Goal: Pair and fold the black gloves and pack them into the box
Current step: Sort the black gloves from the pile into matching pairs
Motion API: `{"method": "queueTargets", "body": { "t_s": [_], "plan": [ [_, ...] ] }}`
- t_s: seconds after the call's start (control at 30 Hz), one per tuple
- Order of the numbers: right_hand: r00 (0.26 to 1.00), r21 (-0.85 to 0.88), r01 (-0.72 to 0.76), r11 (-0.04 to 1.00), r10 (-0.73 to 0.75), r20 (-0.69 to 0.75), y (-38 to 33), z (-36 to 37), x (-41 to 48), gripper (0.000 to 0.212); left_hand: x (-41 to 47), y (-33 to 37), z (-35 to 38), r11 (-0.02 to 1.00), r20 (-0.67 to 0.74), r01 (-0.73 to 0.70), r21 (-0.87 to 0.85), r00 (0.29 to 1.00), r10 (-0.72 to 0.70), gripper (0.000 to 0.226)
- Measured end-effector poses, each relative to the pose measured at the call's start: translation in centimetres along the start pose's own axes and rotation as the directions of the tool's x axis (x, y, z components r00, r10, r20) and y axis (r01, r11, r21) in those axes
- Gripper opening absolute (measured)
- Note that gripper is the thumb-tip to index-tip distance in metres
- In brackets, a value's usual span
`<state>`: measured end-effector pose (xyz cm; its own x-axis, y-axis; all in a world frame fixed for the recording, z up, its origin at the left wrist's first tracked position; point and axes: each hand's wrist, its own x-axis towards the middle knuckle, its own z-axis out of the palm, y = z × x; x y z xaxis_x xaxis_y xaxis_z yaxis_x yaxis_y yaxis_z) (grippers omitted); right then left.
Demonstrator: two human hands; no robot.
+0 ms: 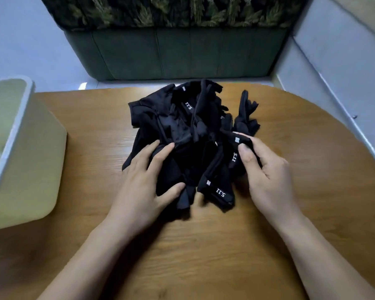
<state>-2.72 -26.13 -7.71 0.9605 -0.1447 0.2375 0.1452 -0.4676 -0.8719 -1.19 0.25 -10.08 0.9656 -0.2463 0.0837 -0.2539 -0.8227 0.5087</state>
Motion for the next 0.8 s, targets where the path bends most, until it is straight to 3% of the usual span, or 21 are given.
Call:
{"method": "queueTargets", "body": {
  "t_s": [0.1,0.23,0.37,0.57,0.8],
  "plan": [
    [0.994,0.064,0.037,0.997,-0.03,-0.105,-0.5,-1.8,-1.2,0.024,-0.9,0.5,-1.3,0.998,0.003,-0.041,-0.038,0.999,0.041,0.089],
    [0.984,0.062,0.095,0.994,-0.084,-0.157,-2.4,-4.2,-3.8,0.028,-3.7,3.2,-3.4,0.994,-0.176,-0.107,0.018,0.978,0.108,0.079],
    [0.983,0.297,0.058,0.953,-0.002,-0.186,-5.7,-6.3,-7.3,0.029,-7.4,7.6,-4.4,0.971,-0.205,-0.215,-0.1,0.96,0.192,0.069],
    [0.986,0.714,-0.075,0.696,0.156,-0.049,-8.7,-6.1,-10.6,0.03,-10.2,12.2,-3.6,0.885,-0.147,-0.132,-0.447,0.986,0.074,0.072],
    [0.974,0.816,-0.153,0.558,0.227,0.027,-7.7,-3.5,-11.2,0.029,-10.5,9.6,-2.0,0.71,-0.055,-0.038,-0.703,0.998,-0.001,0.053]
  ]
}}
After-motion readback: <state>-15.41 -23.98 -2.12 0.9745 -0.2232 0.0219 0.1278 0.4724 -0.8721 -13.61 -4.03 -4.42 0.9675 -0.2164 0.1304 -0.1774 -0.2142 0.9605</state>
